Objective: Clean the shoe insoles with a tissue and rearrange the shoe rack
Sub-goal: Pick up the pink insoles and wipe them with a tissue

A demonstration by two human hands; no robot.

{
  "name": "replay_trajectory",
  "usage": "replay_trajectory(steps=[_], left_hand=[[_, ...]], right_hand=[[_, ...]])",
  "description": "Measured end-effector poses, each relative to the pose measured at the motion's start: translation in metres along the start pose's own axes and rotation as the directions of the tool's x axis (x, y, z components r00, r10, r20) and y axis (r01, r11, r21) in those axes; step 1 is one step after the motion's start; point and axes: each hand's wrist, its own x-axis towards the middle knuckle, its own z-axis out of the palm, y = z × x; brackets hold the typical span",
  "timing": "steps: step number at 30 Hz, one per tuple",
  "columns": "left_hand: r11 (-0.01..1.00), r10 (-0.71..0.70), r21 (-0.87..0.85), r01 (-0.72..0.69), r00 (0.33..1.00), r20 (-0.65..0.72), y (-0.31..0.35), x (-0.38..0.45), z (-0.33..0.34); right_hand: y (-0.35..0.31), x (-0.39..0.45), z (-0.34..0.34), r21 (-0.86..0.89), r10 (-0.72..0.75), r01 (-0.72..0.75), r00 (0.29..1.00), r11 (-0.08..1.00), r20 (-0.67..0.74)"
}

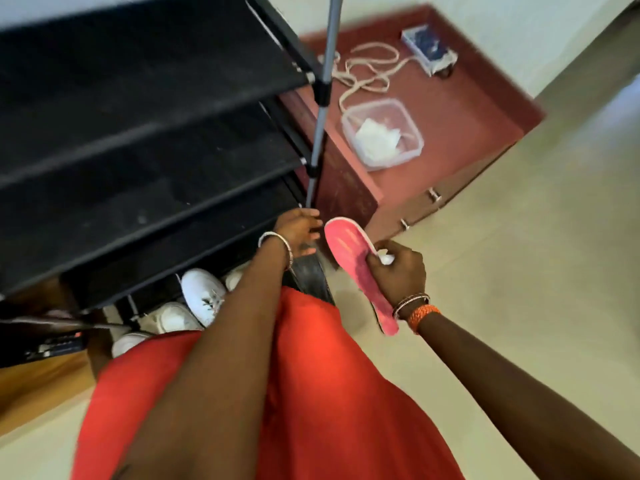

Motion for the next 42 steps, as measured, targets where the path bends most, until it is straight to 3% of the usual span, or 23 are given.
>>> replay_trajectory(steps=[5,10,13,17,24,27,28,30,34,36,38,42], left_hand=[[0.956,0.130,-0.246,-0.161,0.982,-0.136,0.024,-0.065,0.010],[0.896,0.235,-0.348,-0.276,0.959,-0.155,0.022,-0.114,-0.020],[0.876,0.345,-0.255,-0.409,0.902,-0.261,0.026,-0.133,-0.031],[0.840,0.508,0.040,-0.541,0.758,-0.409,0.028,-0.128,-0.042],[0.863,0.401,0.091,-0.497,0.565,-0.721,0.051,-0.097,-0.094],[0.859,0.316,0.011,-0.512,0.513,-0.798,0.050,-0.104,-0.119],[0.835,0.278,-0.070,-0.546,0.528,-0.802,0.049,-0.109,-0.125],[0.751,0.184,-0.301,-0.587,0.624,-0.759,0.043,-0.118,-0.130],[0.491,0.189,-0.706,-0.511,0.853,-0.486,0.034,-0.144,-0.120],[0.406,0.266,-0.760,-0.507,0.861,-0.433,0.026,-0.160,-0.106],[0.367,0.365,-0.741,-0.562,0.820,-0.441,0.020,-0.169,-0.095],[0.248,0.437,-0.704,-0.665,0.725,-0.532,0.016,-0.178,-0.094]], right_hand=[[-0.097,0.008,-0.037,0.449,-0.071,0.090,0.996,0.889,-0.059],[-0.180,0.015,-0.052,0.741,-0.047,-0.013,0.997,0.672,0.060],[-0.212,0.013,-0.048,0.817,-0.074,-0.079,0.986,0.572,0.148],[-0.235,0.021,-0.036,0.858,-0.067,-0.261,0.944,0.443,0.323],[-0.268,0.047,0.002,0.752,-0.096,-0.335,0.880,0.567,0.465],[-0.274,0.037,0.016,0.691,-0.094,-0.334,0.860,0.641,0.502],[-0.273,0.033,0.020,0.681,-0.085,-0.329,0.863,0.654,0.498],[-0.269,0.023,0.023,0.691,-0.085,-0.300,0.882,0.657,0.463],[-0.262,0.002,0.027,0.690,-0.104,-0.245,0.900,0.682,0.423],[-0.264,-0.008,0.026,0.635,-0.128,-0.164,0.913,0.755,0.389],[-0.267,-0.016,0.016,0.585,-0.146,-0.085,0.930,0.806,0.337],[-0.281,-0.033,-0.009,0.581,-0.146,-0.067,0.938,0.811,0.313]])
